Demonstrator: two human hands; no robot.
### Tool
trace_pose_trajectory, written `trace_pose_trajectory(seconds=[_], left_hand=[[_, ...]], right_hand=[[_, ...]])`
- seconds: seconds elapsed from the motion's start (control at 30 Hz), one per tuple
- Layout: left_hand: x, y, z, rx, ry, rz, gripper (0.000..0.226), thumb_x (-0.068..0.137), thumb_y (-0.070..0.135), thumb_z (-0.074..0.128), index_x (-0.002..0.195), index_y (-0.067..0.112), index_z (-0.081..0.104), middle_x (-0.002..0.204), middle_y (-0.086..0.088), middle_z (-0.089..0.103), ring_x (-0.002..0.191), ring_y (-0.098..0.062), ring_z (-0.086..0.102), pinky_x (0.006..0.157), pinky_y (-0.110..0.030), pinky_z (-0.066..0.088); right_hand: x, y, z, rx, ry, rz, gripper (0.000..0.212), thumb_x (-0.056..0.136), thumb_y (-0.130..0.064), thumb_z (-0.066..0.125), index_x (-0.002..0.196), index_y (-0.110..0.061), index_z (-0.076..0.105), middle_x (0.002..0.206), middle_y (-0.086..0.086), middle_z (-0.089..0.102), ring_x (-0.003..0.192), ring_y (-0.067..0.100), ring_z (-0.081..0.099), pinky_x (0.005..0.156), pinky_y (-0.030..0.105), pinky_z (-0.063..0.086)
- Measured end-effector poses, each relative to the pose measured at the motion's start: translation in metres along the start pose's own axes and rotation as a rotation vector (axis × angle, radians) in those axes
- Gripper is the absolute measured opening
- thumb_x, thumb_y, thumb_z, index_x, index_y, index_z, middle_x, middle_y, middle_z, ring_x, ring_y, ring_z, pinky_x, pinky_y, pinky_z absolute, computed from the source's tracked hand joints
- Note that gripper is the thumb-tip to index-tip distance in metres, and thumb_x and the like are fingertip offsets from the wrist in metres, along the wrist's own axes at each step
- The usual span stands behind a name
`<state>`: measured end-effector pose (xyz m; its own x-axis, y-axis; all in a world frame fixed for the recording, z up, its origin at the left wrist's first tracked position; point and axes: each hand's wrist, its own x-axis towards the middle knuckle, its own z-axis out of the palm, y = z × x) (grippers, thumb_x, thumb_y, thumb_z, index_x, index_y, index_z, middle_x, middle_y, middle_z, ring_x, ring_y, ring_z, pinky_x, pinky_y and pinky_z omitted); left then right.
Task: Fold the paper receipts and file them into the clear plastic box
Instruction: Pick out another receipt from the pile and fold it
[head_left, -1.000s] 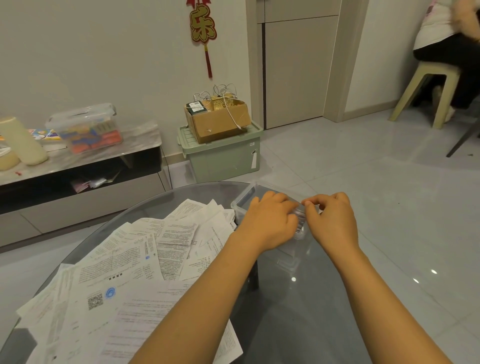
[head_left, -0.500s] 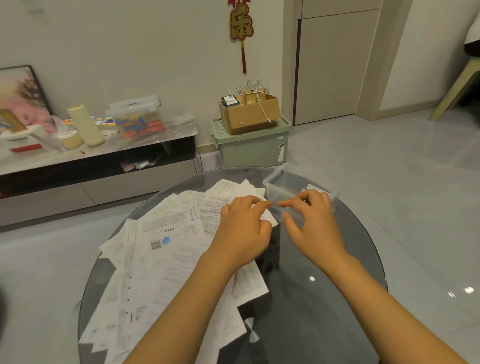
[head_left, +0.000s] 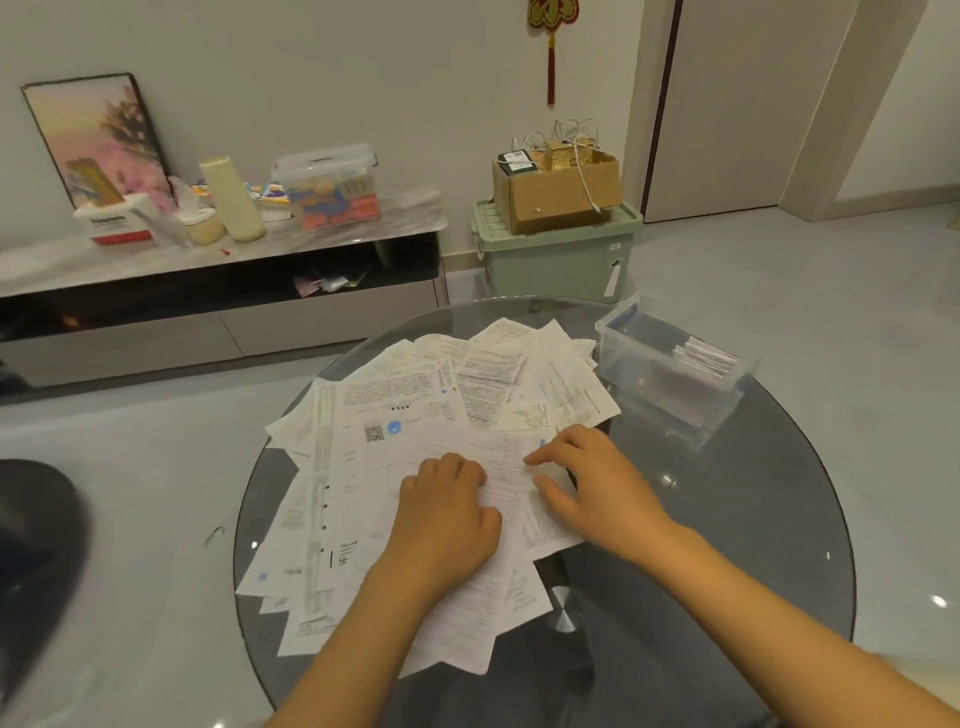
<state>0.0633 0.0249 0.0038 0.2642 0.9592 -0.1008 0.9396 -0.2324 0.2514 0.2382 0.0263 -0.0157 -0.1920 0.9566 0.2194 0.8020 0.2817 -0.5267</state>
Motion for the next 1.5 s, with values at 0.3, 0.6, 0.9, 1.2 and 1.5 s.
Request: trace_pose_trajectory(seconds=[0.3,0.6,0.9,1.2,1.5], left_hand=[[0.024,-0.010,0.007,0.074,-0.176,-0.010,0.059,0.097,0.036,0.028,0.151,0.031,0.005,0.157,-0.005,-0.013,0.143,-0.026,-0.012,0.115,-0.041,-0.003],[0.026,-0.016,0.006,0.006,-0.129,-0.080,0.061,0.098,0.042,0.033,0.150,0.031,0.003,0.157,-0.006,-0.013,0.144,-0.025,-0.009,0.115,-0.042,0.000],[-0.011,-0.029,-0.021,-0.153,-0.441,0.071,0.069,0.082,0.047,0.064,0.141,0.044,0.028,0.154,0.017,0.003,0.142,-0.008,0.009,0.114,-0.034,0.020],[-0.012,-0.031,-0.041,-0.264,-0.485,0.136,0.048,0.079,0.056,0.063,0.125,0.048,0.050,0.142,0.026,0.030,0.132,0.000,0.029,0.108,-0.024,0.023],[-0.008,-0.035,-0.044,-0.501,-0.330,0.065,0.015,0.087,0.041,0.060,0.098,0.033,0.067,0.096,0.014,0.068,0.086,-0.005,0.062,0.082,-0.029,0.050]], right_hand=[[0.015,0.002,0.010,-0.079,-0.118,-0.099,0.046,0.079,-0.057,0.043,0.105,-0.029,0.069,0.109,-0.013,0.059,0.106,0.009,0.045,0.092,0.023,0.036],[0.000,0.002,0.010,0.007,-0.428,-0.193,0.069,0.063,-0.063,0.073,0.125,-0.047,0.048,0.137,-0.021,0.027,0.128,0.000,0.011,0.106,0.020,0.000],[0.000,0.001,0.011,0.060,-0.376,-0.156,0.027,0.072,-0.047,0.075,0.097,-0.041,0.067,0.123,-0.026,0.037,0.124,0.000,0.022,0.103,0.013,0.006],[0.009,-0.002,-0.009,0.268,-0.376,-0.012,0.018,0.063,-0.048,0.080,0.075,-0.037,0.072,0.092,-0.014,0.070,0.090,-0.002,0.059,0.080,0.025,0.049],[0.007,0.001,-0.014,0.306,-0.363,0.066,0.054,0.065,-0.072,0.060,0.073,-0.019,0.067,0.073,0.009,0.066,0.065,0.020,0.058,0.063,0.035,0.046]])
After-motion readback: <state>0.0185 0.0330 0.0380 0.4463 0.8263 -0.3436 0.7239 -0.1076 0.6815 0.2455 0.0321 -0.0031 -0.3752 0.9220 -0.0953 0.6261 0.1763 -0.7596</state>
